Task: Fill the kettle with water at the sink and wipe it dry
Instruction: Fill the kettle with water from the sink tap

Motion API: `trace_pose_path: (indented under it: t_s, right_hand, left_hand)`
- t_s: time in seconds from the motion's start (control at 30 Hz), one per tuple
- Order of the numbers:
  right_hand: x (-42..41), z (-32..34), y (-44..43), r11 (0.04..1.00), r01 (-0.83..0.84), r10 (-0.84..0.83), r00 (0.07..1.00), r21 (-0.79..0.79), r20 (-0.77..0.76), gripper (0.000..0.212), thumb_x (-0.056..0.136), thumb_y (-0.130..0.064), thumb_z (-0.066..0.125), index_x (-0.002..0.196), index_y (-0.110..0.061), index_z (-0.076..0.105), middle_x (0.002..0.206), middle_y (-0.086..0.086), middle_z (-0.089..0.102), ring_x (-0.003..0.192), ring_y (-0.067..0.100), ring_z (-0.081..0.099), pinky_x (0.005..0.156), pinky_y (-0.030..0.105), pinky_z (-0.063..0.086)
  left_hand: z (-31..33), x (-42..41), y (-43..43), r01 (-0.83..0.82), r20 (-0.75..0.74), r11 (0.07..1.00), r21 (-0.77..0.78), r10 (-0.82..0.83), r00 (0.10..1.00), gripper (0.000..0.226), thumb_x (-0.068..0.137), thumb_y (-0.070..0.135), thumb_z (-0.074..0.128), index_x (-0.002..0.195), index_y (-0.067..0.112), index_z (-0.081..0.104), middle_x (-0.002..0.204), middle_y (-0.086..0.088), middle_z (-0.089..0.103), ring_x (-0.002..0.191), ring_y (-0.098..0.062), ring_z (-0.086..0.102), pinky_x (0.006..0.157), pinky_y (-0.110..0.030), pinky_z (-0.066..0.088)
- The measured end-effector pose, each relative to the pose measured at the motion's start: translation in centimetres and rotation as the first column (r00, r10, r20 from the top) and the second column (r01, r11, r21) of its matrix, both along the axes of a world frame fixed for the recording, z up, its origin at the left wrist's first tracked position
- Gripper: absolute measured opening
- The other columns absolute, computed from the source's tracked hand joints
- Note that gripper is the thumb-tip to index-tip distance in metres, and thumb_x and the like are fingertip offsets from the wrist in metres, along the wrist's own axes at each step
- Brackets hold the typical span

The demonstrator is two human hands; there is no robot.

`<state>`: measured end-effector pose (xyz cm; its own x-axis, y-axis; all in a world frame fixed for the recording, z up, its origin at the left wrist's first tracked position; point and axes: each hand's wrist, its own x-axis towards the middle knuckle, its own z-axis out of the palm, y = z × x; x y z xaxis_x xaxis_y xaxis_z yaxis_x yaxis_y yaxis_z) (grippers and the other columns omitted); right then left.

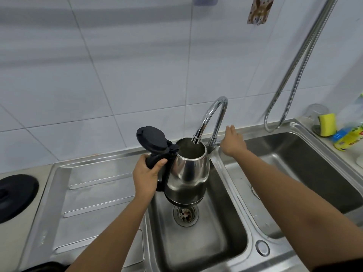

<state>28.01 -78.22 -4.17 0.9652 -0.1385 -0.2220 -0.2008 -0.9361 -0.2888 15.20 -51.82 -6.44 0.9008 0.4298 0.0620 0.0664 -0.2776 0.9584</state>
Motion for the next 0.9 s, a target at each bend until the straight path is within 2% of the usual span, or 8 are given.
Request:
trace_pose_path:
  t_s: [0.17, 0.23, 0.4, 0.57, 0.67, 0.9]
  right_hand:
    - [-0.6, -0.2, -0.4, 0.998, -0.018, 0.023, 0.995, -0.055, 0.094, 0.066, 0.101, -0.013, 0.051, 0.160, -0.008, 0.023, 0.168, 0.009, 0.021, 0.147, 0.037, 0.032, 0.118, 0.049, 0.033]
    - [-1.2, -0.6, -0.4, 0.996, -0.017, 0.027, 0.992, -0.083, 0.124, 0.066, 0.098, -0.010, 0.050, 0.160, -0.008, 0.025, 0.167, 0.009, 0.024, 0.145, 0.036, 0.035, 0.117, 0.048, 0.034]
    - [-3.4, -2.2, -0.1, 0.993, 0.003, 0.015, 0.987, -0.115, 0.157, 0.066, 0.099, -0.015, 0.050, 0.160, -0.010, 0.025, 0.169, 0.008, 0.022, 0.148, 0.033, 0.034, 0.121, 0.048, 0.027]
    - [-5.6, -3.0, 0.2, 0.990, 0.005, 0.015, 0.989, -0.142, 0.144, 0.074, 0.095, -0.004, 0.048, 0.162, -0.011, 0.018, 0.171, 0.007, 0.015, 0.152, 0.030, 0.029, 0.124, 0.048, 0.020]
    - [-6.3, -3.4, 0.1, 0.990, -0.007, 0.025, 0.992, -0.138, 0.127, 0.077, 0.094, -0.004, 0.047, 0.163, -0.014, 0.014, 0.172, 0.005, 0.010, 0.154, 0.029, 0.025, 0.125, 0.048, 0.018]
    - [-8.3, -3.3, 0.4, 0.999, -0.006, 0.001, 0.988, 0.032, 0.152, 0.076, 0.096, -0.009, 0.048, 0.164, -0.015, 0.015, 0.172, 0.004, 0.007, 0.156, 0.029, 0.020, 0.126, 0.049, 0.016]
  left_hand:
    - [0.1, 0.1, 0.1, -0.002, 0.012, 1.000, -0.013, 0.002, 1.000, 0.029, 0.080, 0.038, 0.073, 0.095, 0.017, 0.058, 0.084, 0.008, 0.061, 0.078, -0.002, 0.056, 0.062, -0.011, 0.037]
    - [0.0, 0.1, 0.1, -0.001, 0.014, 1.000, -0.013, 0.001, 1.000, 0.030, 0.080, 0.038, 0.073, 0.095, 0.017, 0.058, 0.084, 0.008, 0.060, 0.078, -0.002, 0.056, 0.063, -0.012, 0.038]
    - [0.1, 0.0, 0.3, 0.005, 0.022, 1.000, -0.007, -0.004, 1.000, 0.029, 0.080, 0.037, 0.074, 0.093, 0.016, 0.058, 0.082, 0.008, 0.060, 0.076, -0.002, 0.055, 0.061, -0.010, 0.037]
    - [0.1, 0.0, 0.2, 0.004, 0.021, 1.000, -0.021, -0.003, 1.000, 0.032, 0.079, 0.040, 0.074, 0.093, 0.016, 0.059, 0.082, 0.007, 0.060, 0.075, -0.003, 0.055, 0.062, -0.015, 0.038]
    - [0.1, 0.0, 0.1, 0.010, 0.021, 1.000, -0.017, -0.010, 1.000, 0.033, 0.079, 0.041, 0.073, 0.094, 0.016, 0.059, 0.083, 0.007, 0.061, 0.077, -0.004, 0.056, 0.063, -0.017, 0.039]
    - [-0.5, -0.1, 0.2, 0.006, 0.007, 1.000, -0.022, -0.006, 1.000, 0.033, 0.078, 0.040, 0.074, 0.094, 0.015, 0.059, 0.082, 0.005, 0.061, 0.076, -0.007, 0.057, 0.063, -0.019, 0.040]
